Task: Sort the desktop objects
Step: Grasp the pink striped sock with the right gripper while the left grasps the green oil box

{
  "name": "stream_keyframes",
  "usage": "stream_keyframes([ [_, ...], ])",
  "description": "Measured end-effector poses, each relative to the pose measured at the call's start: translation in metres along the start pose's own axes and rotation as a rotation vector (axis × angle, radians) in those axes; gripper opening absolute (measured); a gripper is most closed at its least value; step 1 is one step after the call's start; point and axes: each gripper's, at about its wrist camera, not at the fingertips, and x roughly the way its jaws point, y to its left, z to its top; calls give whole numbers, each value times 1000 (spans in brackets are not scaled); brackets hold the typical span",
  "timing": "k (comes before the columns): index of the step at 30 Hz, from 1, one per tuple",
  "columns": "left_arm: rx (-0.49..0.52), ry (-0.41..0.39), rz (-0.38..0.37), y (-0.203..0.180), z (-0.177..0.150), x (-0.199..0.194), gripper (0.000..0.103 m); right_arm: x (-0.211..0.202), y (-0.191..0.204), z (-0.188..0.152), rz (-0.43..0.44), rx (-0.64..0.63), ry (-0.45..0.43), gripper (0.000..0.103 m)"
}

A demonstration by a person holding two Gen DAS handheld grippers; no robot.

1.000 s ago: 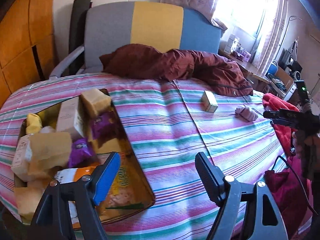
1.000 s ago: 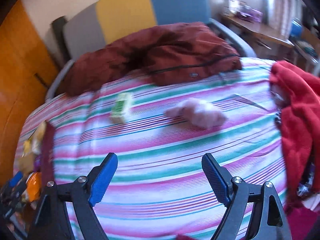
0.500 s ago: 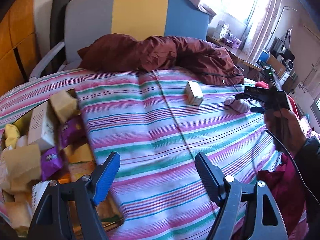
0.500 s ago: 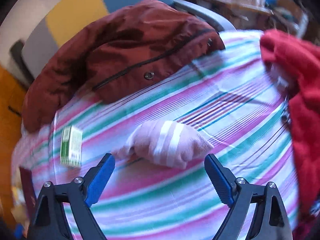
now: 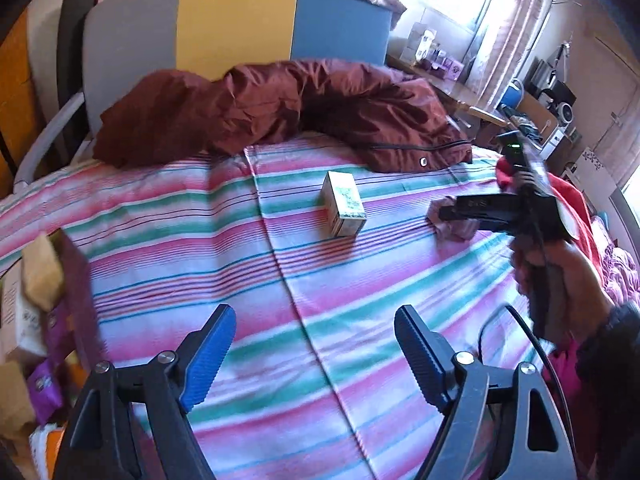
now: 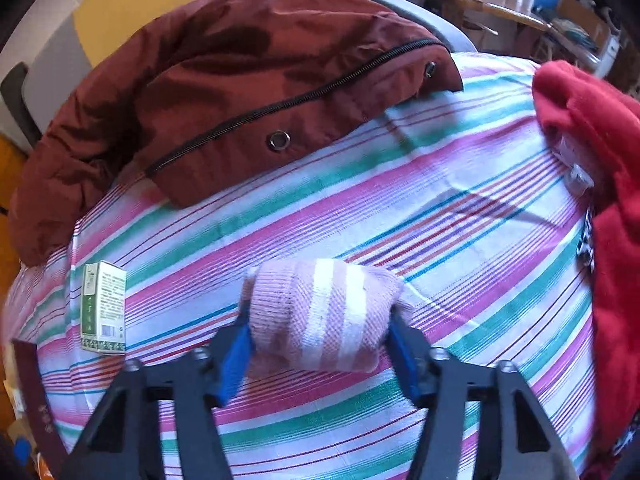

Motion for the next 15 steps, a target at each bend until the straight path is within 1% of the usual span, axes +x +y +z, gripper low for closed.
stream_keyframes([
  [2,-14,21,11,-1,8,15,81,-3,4,0,-2,-27,-4,52],
  [4,-35,43,10,0,17,30,80,-10,13,-1,3,-68,-21,51],
  [6,-49,54,13,0,26,43,76,-16,21,-2,-1,-107,-41,50],
  [7,-38,54,39,-3,31,49,75,-20,25,-3,3,-125,-53,50],
  [9,-6,42,62,-11,41,57,74,-25,30,-3,12,-140,-69,50],
  [12,7,41,51,-20,55,72,74,-30,33,-3,23,-151,-81,50],
  [14,1,55,45,-24,66,83,74,-36,33,-3,35,-151,-95,50],
  [15,5,59,38,-28,72,90,74,-35,27,2,38,-152,-99,50],
])
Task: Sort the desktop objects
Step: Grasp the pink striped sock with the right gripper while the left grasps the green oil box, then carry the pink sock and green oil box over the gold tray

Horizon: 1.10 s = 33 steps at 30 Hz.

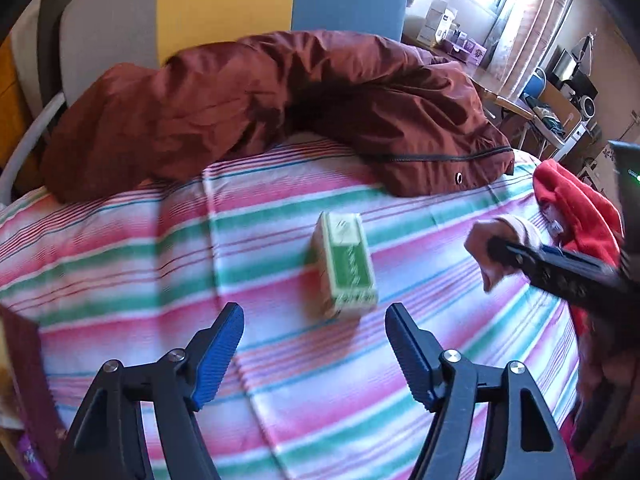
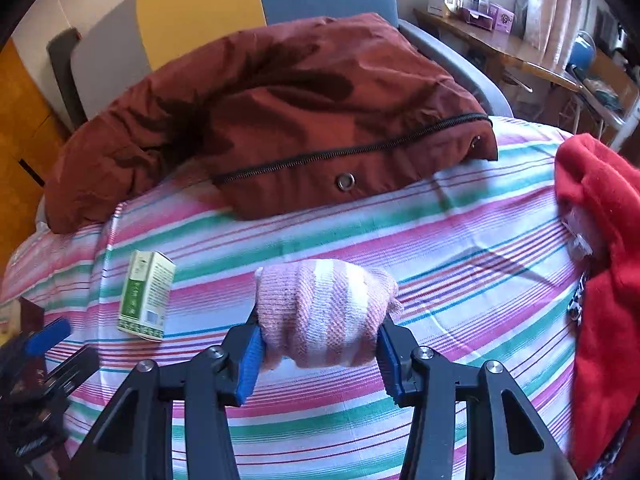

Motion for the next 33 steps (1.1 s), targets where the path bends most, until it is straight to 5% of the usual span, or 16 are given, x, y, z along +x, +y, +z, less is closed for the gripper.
stream_keyframes([
  [7,73,20,55,-17,23,43,68,-6,5,5,18,-18,-20,50],
  [9,67,50,86,-13,23,60,51,-6,9,5,13,-39,-29,50],
  [12,58,11,96,-6,21,61,45,-7,15,5,10,-65,-38,50],
  [19,59,18,96,-3,21,62,46,-8,20,3,5,-95,-47,50],
  [21,54,9,128,2,21,59,30,-7,20,3,3,-98,-50,50],
  [28,34,-3,128,19,-2,33,30,-9,34,-2,41,-162,-63,50],
  [33,3,-108,134,31,-31,-26,30,-7,58,-15,79,-265,-49,50],
])
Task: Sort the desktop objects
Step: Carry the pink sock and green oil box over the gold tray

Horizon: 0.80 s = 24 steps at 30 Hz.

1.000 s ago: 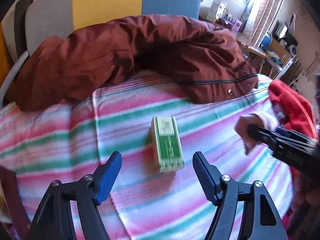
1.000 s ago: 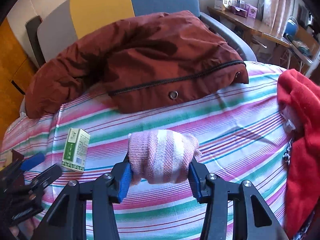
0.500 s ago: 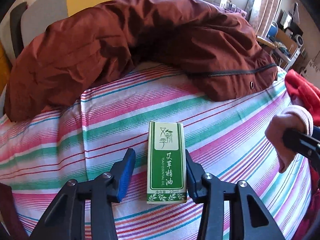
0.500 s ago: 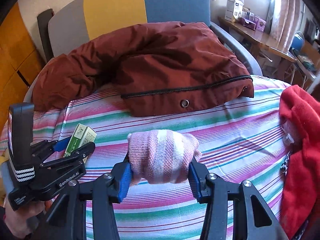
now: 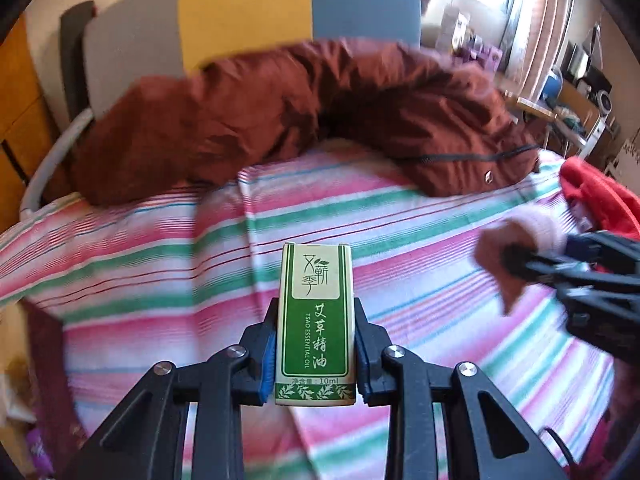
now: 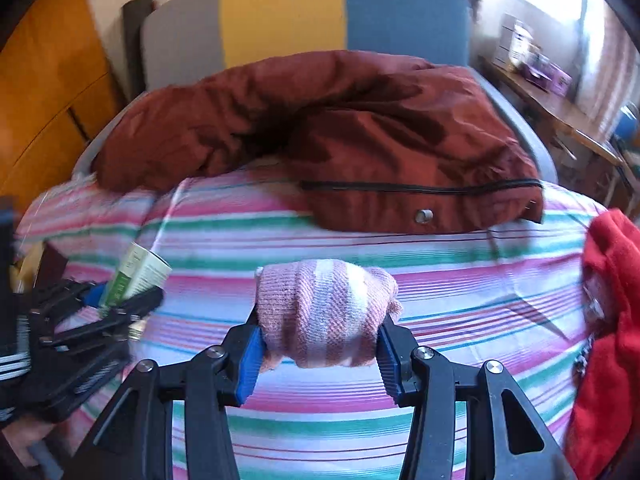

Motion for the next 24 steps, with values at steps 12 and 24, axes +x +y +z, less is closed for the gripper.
stream_keyframes([
  [12,-52,-168,81,37,-27,-110,30,14,30,-18,-11,-112,56,50],
  [24,-126,-202,156,88,-74,-155,30,10,58,-25,18,-153,73,50],
])
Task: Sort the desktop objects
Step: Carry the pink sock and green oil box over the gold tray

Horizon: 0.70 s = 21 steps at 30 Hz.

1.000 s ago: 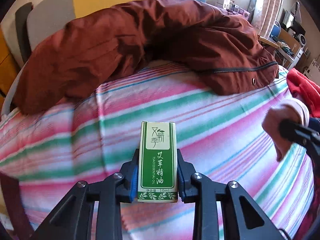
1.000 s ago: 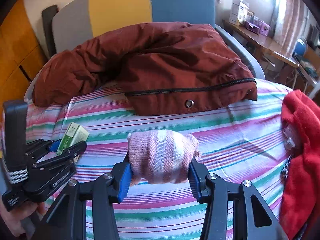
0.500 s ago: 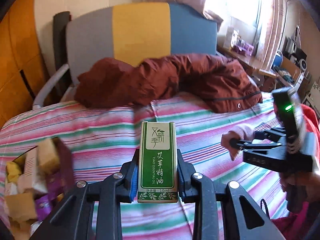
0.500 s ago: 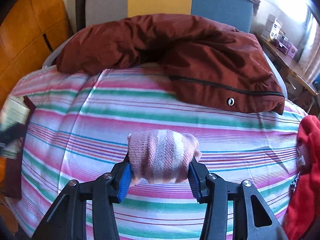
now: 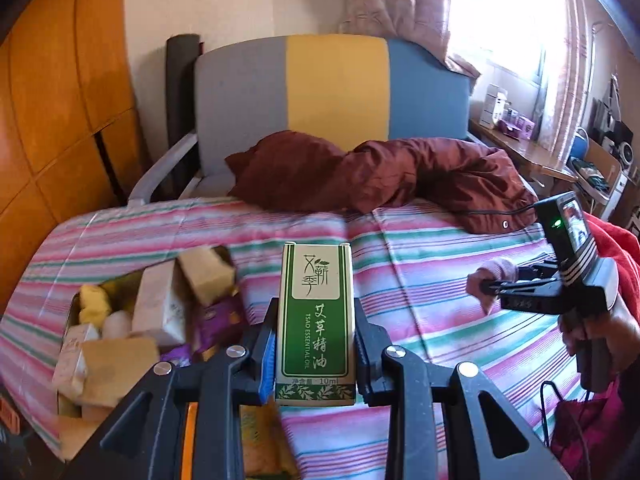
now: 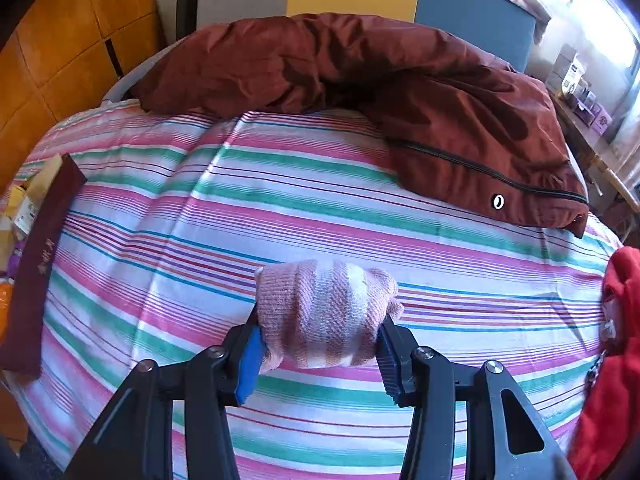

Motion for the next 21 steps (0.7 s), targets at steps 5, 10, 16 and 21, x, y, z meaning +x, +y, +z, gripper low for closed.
stream_keyframes([
  [5,-33,6,25,21,-14,-5,30,-15,24,0,34,-27,-7,50],
  [10,-67,15,32,39,-29,-8,30,-38,57,1,82,-70,-30,50],
  [16,-102,12,42,58,-44,-16,30,-64,108,-7,164,-121,-64,50],
  [21,-125,-16,56,73,-50,-29,30,-85,156,-19,253,-149,-99,50],
])
